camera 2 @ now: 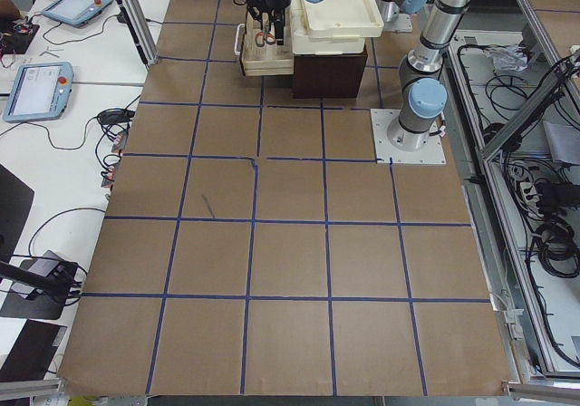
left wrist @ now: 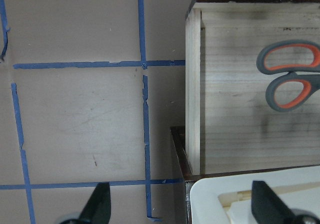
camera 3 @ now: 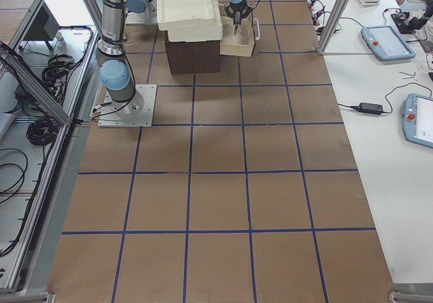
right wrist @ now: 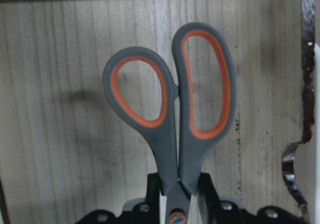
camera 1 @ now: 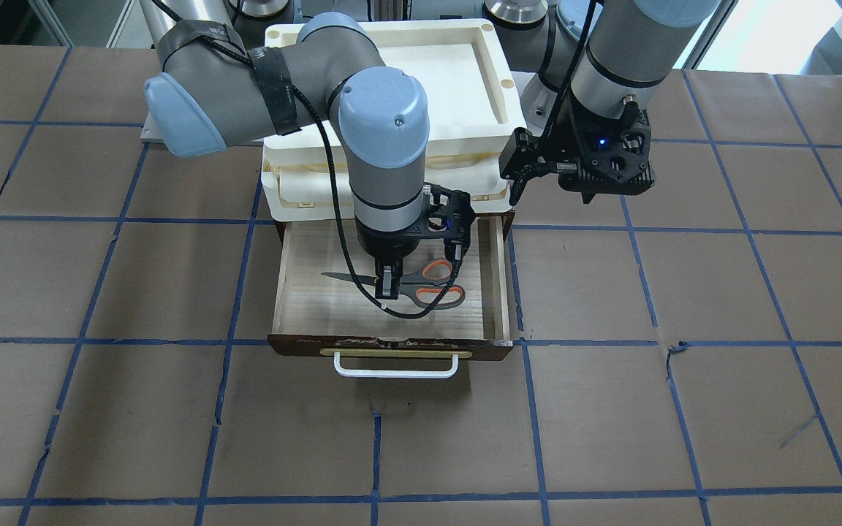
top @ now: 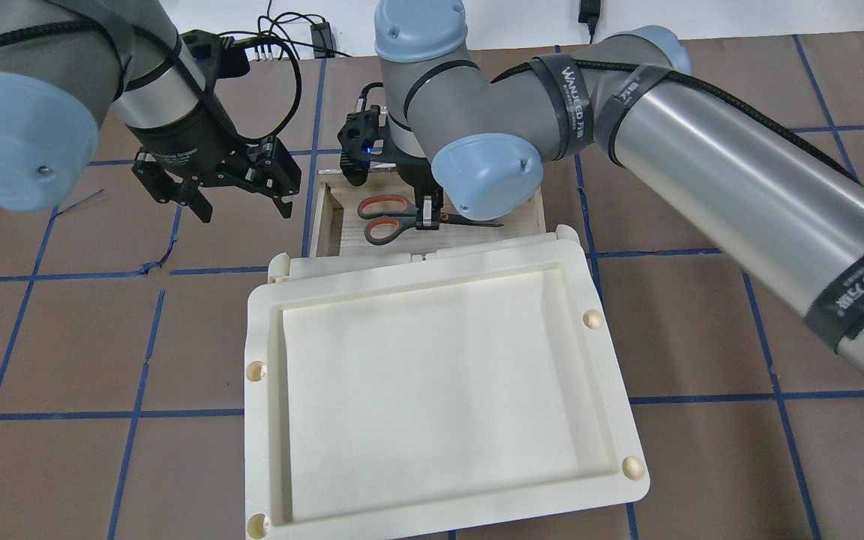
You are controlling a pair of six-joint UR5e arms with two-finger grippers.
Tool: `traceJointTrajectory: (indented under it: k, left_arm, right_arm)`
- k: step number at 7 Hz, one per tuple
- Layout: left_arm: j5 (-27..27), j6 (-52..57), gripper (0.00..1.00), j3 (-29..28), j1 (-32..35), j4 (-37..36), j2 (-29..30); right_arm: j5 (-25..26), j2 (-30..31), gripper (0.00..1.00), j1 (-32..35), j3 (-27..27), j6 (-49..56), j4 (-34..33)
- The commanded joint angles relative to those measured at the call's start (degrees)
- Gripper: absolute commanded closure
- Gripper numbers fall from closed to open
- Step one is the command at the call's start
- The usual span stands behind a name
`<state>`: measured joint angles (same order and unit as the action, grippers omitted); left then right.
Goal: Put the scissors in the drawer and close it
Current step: 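Lower the scissors into the drawer and open the right gripper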
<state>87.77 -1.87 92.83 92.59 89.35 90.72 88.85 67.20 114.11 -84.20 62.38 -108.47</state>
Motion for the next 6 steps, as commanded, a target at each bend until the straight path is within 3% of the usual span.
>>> traceJointTrajectory:
  k: [1,6]
  left_arm:
    - [0.6,0.5,0.0,0.1,0.0,-0.1,0.2]
    - [0.6,3.1,0.0,0.2,-1.2,-0.2,0.6]
  right_arm:
    - [0.0,-1.8,0.89,0.8,-0.1,-0.8,-1.3]
    - [0.0,-2.1,0.86,0.9,-0.5,-0.8,-1.2]
